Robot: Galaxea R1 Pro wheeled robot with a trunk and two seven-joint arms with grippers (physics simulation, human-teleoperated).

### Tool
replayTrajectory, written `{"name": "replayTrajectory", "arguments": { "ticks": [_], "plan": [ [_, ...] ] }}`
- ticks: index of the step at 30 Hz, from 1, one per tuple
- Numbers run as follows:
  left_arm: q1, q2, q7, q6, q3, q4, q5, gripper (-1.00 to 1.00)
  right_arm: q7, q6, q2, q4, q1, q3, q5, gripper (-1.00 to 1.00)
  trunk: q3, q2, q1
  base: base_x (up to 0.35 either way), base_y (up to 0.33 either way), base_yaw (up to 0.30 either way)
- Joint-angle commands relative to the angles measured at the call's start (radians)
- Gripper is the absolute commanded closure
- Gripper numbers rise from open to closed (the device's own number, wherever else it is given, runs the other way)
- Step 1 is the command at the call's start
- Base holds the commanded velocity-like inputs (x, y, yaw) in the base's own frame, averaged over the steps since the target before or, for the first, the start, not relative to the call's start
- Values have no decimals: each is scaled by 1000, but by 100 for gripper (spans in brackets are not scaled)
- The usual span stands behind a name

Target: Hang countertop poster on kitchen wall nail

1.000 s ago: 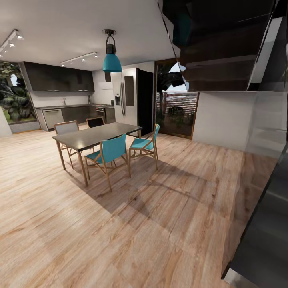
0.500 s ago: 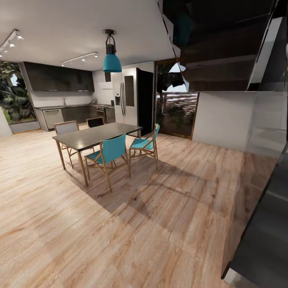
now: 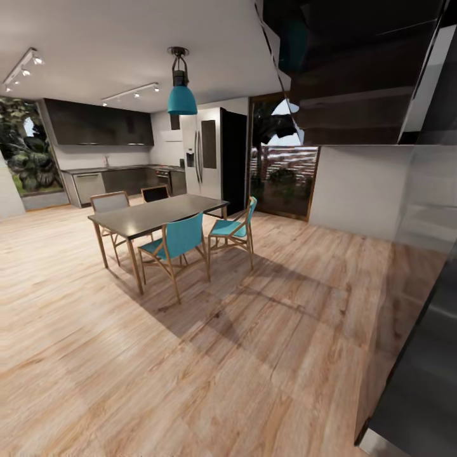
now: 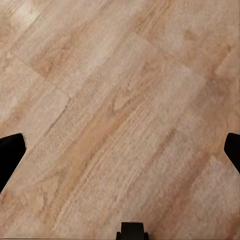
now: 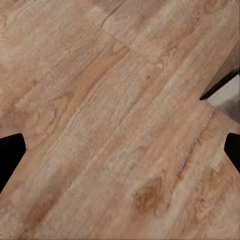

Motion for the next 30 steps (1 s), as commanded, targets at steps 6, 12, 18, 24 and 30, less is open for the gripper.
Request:
{"name": "replayTrajectory", "arguments": {
  "ticks": [6,12,18,24,30],
  "plan": [
    [0,0,0,0,1,-1,1,-100,-1,-4,0,1,0,0,1,-100,-1,0,0,0,0,269],
    [0,0,0,0,1,-1,1,-100,-1,-4,1,1,0,0,1,-100,-1,0,0,0,0,289],
    [0,0,0,0,1,-1,1,-100,-1,-4,1,2,0,0,1,-100,-1,0,0,0,0,292],
    [0,0,0,0,1,-1,1,-100,-3,-4,1,2,0,0,2,-100,-1,0,0,12,0,284],
    [0,0,-1,-1,2,-2,3,-100,-2,-4,4,3,0,2,1,-100,-1,0,0,257,63,188]
  ]
}}
